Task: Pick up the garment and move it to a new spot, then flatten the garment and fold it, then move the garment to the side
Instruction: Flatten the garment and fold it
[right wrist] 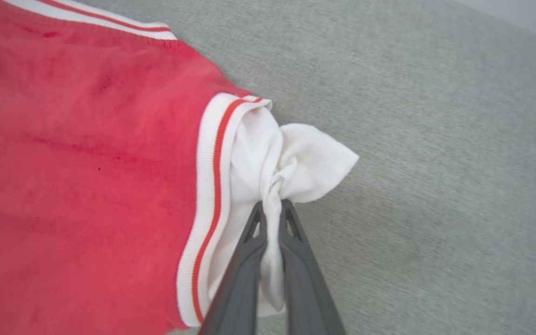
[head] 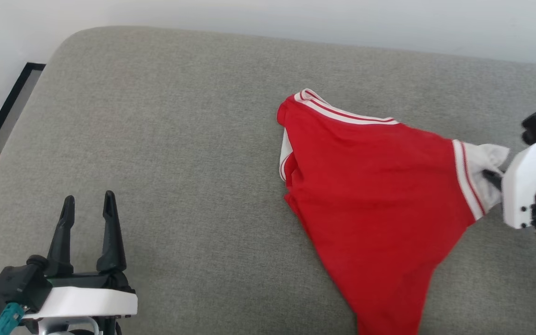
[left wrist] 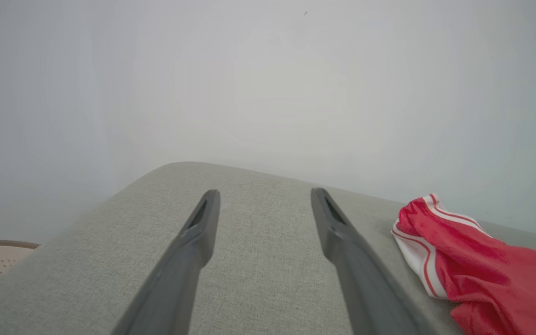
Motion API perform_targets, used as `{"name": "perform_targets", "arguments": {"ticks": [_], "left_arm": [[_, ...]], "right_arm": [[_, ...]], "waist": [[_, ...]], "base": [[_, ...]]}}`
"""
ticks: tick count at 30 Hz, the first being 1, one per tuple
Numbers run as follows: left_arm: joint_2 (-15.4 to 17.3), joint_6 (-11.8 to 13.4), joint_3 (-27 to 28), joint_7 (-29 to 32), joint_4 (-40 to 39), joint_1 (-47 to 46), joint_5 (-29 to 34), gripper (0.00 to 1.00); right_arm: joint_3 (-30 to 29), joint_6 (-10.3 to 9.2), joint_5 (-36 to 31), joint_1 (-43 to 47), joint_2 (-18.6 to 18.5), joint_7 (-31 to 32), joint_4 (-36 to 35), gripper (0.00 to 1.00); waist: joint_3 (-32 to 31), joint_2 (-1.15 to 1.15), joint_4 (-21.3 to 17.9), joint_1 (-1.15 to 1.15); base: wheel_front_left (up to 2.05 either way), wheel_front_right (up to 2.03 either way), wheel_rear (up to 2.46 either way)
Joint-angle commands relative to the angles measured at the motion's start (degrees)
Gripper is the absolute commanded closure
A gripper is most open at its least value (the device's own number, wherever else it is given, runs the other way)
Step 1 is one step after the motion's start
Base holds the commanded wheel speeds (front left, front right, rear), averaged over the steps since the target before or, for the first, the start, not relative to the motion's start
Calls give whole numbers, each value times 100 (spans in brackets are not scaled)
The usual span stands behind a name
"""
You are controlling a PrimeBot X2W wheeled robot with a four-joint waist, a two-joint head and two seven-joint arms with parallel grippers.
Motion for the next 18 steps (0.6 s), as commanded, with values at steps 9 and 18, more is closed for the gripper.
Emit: {"name": "perform_targets", "arguments": {"ticks": [9, 18], "left_arm": [[76, -13, -34, -28, -151, 27, 9, 0], [148, -13, -176, -28, -120, -145, -81, 0]], "right_arm": [[-898, -2, -238, 337, -447, 368, -8, 100], [-1674, -2, -727, 479, -120, 262, 673, 100]], "waist": [[40, 0, -170, 0], [267, 0, -167, 0]], "base": [[0, 0, 0], [0, 0, 0]]}}
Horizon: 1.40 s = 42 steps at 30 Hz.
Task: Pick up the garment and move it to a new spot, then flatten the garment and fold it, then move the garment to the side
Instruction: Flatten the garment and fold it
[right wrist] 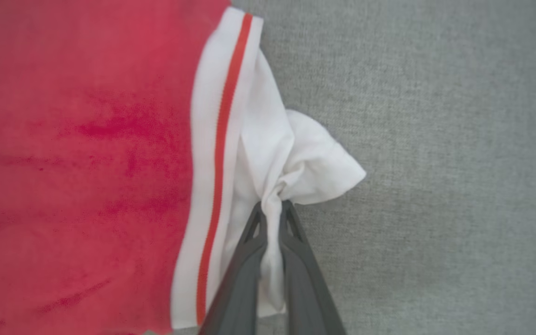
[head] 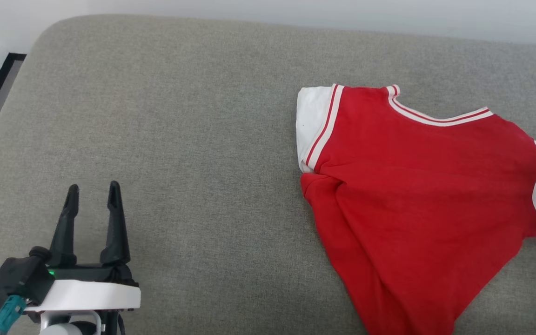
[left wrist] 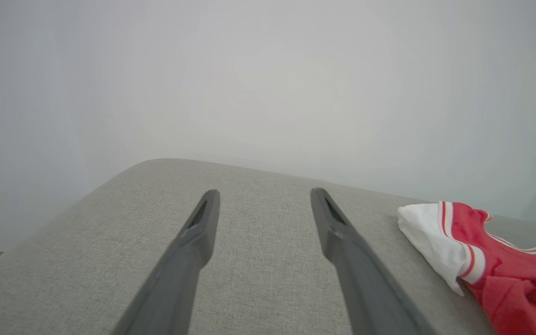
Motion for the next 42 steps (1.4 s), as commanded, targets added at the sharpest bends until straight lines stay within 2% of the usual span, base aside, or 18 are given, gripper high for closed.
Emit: {"name": "perform_targets", "arguments": {"ticks": [1, 2, 3, 4, 8, 13, 20, 27, 31, 36, 42], "left_arm": [[44, -12, -46, -28, 34, -69, -41, 0], [61, -12, -71, -28, 48, -104, -56, 0], [85, -12, -95, -28, 63, -136, -67, 0], [115, -12, -137, -28, 93, -152, -86, 0], [306, -12, -385, -28, 228, -271, -237, 0], [848, -12, -948, 186, 370, -585, -726, 0], [1766, -12, -1615, 1369, 192, -1429, -1724, 0], [2418, -12, -2338, 2839, 466, -2526, -2499, 0], [2577, -12, -2698, 3623, 824, -3167, -2790, 0], [2628, -12, -3065, 4442, 1359, -3820, -3111, 0], [2621, -12, -3370, 5103, 2017, -4337, -3204, 0]], "right_arm": [[-63, -3, -75, -20, 118, -96, 146, 94], [-79, -3, -148, -59, 175, -135, 236, 69], [-71, -3, -204, -92, 235, -166, 311, 10], [-73, -3, -226, -116, 299, -188, 359, 0], [-17, -2, -312, -217, 335, -156, 318, 0], [-95, -3, -366, -246, 316, -247, -105, 0], [-354, -3, -490, 57, 608, -680, -1225, 0], [-528, -3, -782, 462, 1268, -1530, -2417, 0], [-612, -2, -1057, 637, 1769, -2186, -2843, 0], [-561, -3, -1449, 804, 2228, -3017, -3208, 0], [-414, -3, -1806, 976, 2586, -4061, -3497, 0]], "waist": [[41, 0, 1, 0], [53, 0, 1, 0], [62, 0, -1, 0], [67, 0, -6, 0], [59, 0, -74, 0], [34, 0, -233, 0], [-7, 0, -575, 0], [-23, 0, -1038, 0], [-11, 0, -1329, 0], [79, 0, -1714, 0], [229, 0, -2110, 0]], "base": [[0, 0, 0], [0, 0, 0], [0, 0, 0], [0, 0, 0], [0, 0, 0], [0, 0, 0], [0, 0, 0], [0, 0, 0], [0, 0, 0], [0, 0, 0], [0, 0, 0]]}}
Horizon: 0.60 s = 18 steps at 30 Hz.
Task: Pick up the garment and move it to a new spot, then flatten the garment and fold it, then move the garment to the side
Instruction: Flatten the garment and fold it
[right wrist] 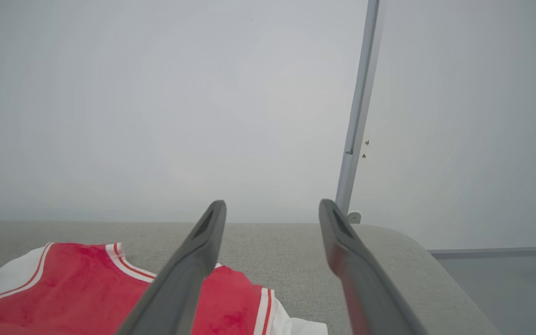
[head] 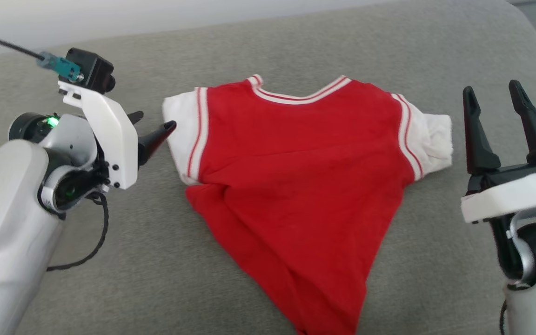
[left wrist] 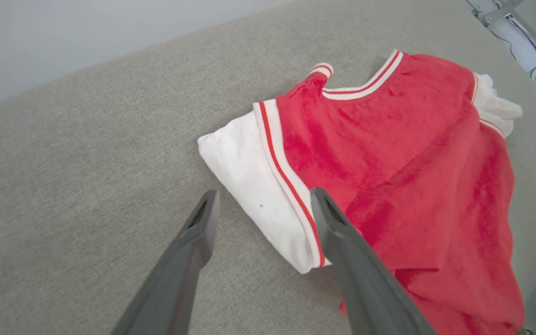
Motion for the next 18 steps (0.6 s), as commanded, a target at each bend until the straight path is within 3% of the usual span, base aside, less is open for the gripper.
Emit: {"name": "perform_targets", "arguments": {"ticks": [1, 7, 18], "left_arm": [[10, -12, -67, 130, 188, -188, -12, 0], [23, 80, -210, 533, 835, -513, 52, 0], [-2, 473, -416, 982, 1852, -787, 277, 0]], "right_arm": [[26, -1, -116, 102, 114, -298, -83, 0], [167, -1, -158, 278, 366, -656, -97, 0], [374, -1, 19, 260, 516, -857, -109, 0]], "waist": [[133, 0, -228, 0], [336, 0, -552, 0], [738, 0, -927, 0]], "base": [[0, 0, 0], [0, 0, 0], [0, 0, 0]]}}
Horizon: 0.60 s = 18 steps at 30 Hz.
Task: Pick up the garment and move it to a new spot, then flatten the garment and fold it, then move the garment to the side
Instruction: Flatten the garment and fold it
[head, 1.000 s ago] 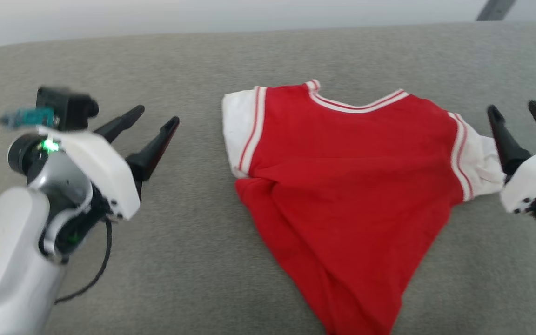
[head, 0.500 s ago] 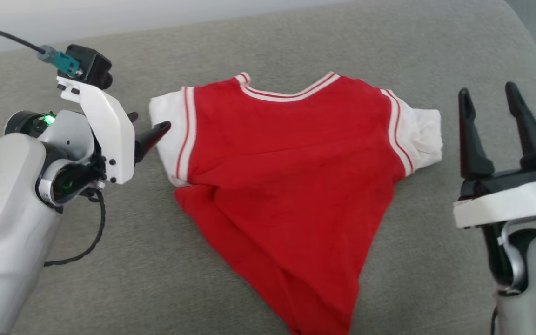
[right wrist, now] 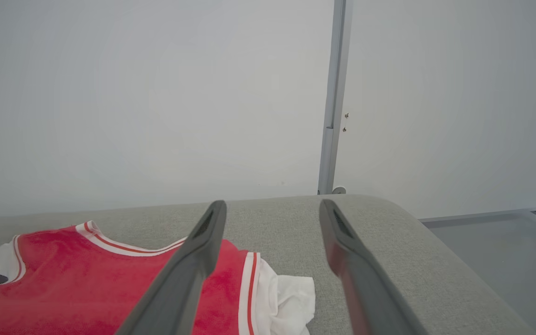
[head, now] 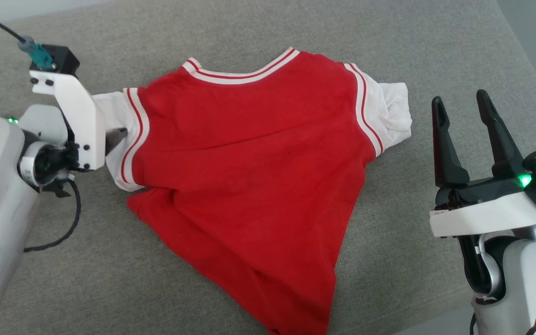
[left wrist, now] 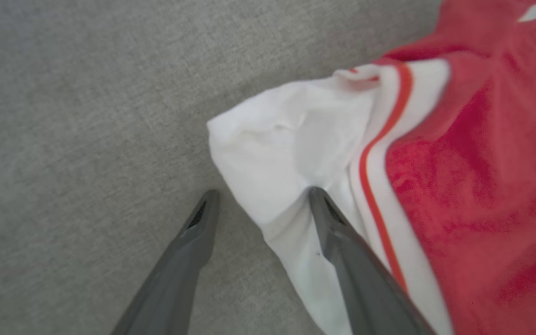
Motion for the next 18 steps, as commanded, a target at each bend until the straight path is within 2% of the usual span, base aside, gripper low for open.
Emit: {"name": "perform_targets", "arguments": {"ticks": [1, 3, 4, 9, 18], "left_arm": [[-67, 80, -90, 78, 239, 16, 47, 0], [-72, 57, -132, 89, 312, 6, 84, 0], [-87, 46, -147, 84, 388, -6, 86, 100], [-188, -34, -70, 0, 568, -128, -50, 100], [100, -132, 135, -300, 102, -209, -101, 100]], "right_arm": [[5, 0, 55, -17, 42, -74, -25, 0], [5, 0, 40, -28, 43, -93, -23, 0], [6, 0, 68, -43, 46, -112, -21, 0], [-88, 0, 38, -97, 58, -162, -30, 0], [-463, 0, -105, 14, 44, -10, -135, 0]], "waist": [[109, 0, -65, 0], [132, 0, -65, 0], [148, 0, -63, 0], [203, 0, 50, 0], [85, 0, 543, 0]], "base": [[0, 0, 0], [0, 0, 0], [0, 0, 0], [0, 0, 0], [0, 0, 0]]}}
